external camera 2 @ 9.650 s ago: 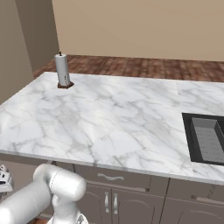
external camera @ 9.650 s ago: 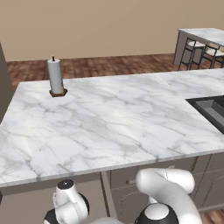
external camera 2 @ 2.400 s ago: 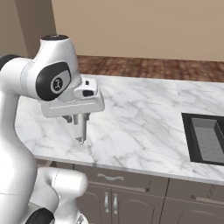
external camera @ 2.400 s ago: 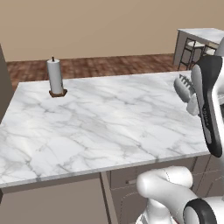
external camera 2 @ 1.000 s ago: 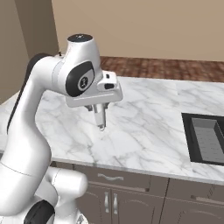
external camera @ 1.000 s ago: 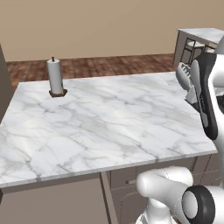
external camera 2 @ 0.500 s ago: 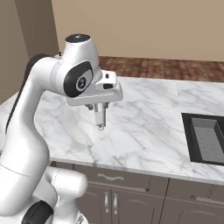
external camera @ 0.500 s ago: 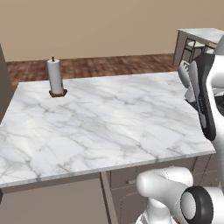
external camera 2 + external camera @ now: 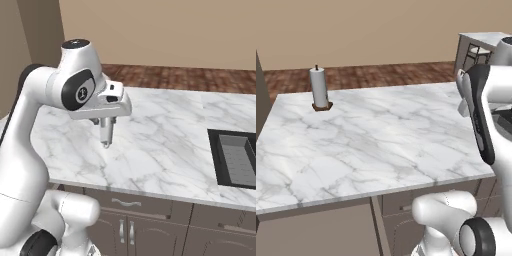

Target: Take the tongs from the drawer on the left and place them on the dining counter next to the tray containing the hot dog.

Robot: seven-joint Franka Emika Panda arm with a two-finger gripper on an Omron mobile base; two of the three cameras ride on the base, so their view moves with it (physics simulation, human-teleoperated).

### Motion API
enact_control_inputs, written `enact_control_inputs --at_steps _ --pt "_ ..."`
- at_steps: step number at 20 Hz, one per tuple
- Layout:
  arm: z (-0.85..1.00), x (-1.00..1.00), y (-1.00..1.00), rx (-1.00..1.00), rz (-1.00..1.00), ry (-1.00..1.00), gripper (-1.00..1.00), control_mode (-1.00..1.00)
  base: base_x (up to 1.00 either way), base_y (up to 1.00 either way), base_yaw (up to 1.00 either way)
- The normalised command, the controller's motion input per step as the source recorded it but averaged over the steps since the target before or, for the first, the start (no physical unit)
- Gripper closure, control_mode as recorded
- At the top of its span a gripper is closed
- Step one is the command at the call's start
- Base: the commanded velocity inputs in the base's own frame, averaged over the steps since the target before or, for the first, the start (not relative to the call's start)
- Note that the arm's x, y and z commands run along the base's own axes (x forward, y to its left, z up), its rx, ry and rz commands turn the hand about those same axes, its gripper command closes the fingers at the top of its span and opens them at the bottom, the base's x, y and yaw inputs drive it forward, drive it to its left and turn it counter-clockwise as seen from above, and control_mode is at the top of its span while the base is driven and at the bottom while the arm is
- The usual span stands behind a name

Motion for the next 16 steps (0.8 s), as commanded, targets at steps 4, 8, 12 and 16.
enact_control_inputs --at_steps 4,8,12,16 --pt "-0.03 0.0 0.15 0.0 0.0 0.0 1.0 -1.0 0.0 0.0 0.0" --pt "-0.12 0.0 0.16 0.0 0.0 0.0 1.0 -1.0 0.0 0.0 0.0" --pt "-0.15 0.03 0.25 0.0 0.0 0.0 1.0 -1.0 0.0 0.0 0.0" --pt "-0.11 0.0 0.26 0.0 0.0 0.0 1.0 -1.0 0.0 0.0 0.0"
